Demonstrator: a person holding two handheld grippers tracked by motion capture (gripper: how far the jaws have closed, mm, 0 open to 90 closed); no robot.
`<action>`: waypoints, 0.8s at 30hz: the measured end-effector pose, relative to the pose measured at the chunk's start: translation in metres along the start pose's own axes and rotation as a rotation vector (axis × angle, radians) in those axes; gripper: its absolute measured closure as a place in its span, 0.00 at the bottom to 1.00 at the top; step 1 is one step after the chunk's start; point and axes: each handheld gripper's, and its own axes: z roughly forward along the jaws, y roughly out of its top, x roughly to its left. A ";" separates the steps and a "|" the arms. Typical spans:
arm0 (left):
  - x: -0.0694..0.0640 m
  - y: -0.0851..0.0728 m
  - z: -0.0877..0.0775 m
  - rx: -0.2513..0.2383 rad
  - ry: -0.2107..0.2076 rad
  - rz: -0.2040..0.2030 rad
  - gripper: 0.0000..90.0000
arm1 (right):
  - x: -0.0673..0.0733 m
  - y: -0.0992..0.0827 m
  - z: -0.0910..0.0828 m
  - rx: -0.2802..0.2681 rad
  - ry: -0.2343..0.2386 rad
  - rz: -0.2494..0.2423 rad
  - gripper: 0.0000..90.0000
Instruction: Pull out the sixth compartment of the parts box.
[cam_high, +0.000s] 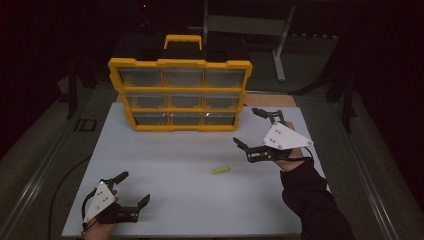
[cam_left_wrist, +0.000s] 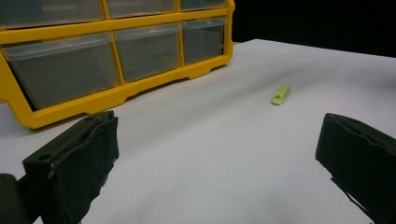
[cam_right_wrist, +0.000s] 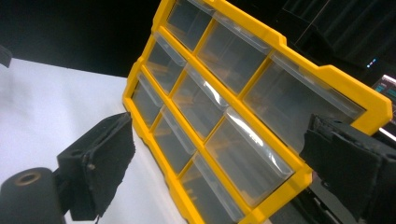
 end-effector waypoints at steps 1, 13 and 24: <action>0.000 0.000 0.000 -0.001 0.000 -0.001 0.00 | 0.000 0.000 0.002 -0.001 0.002 -0.002 0.10; 0.000 0.000 0.000 0.002 -0.005 0.000 0.00 | -0.011 -0.003 0.034 0.015 0.080 0.007 0.11; 0.001 0.000 0.000 0.000 -0.005 -0.004 0.00 | -0.020 -0.005 0.064 0.056 0.094 0.015 0.11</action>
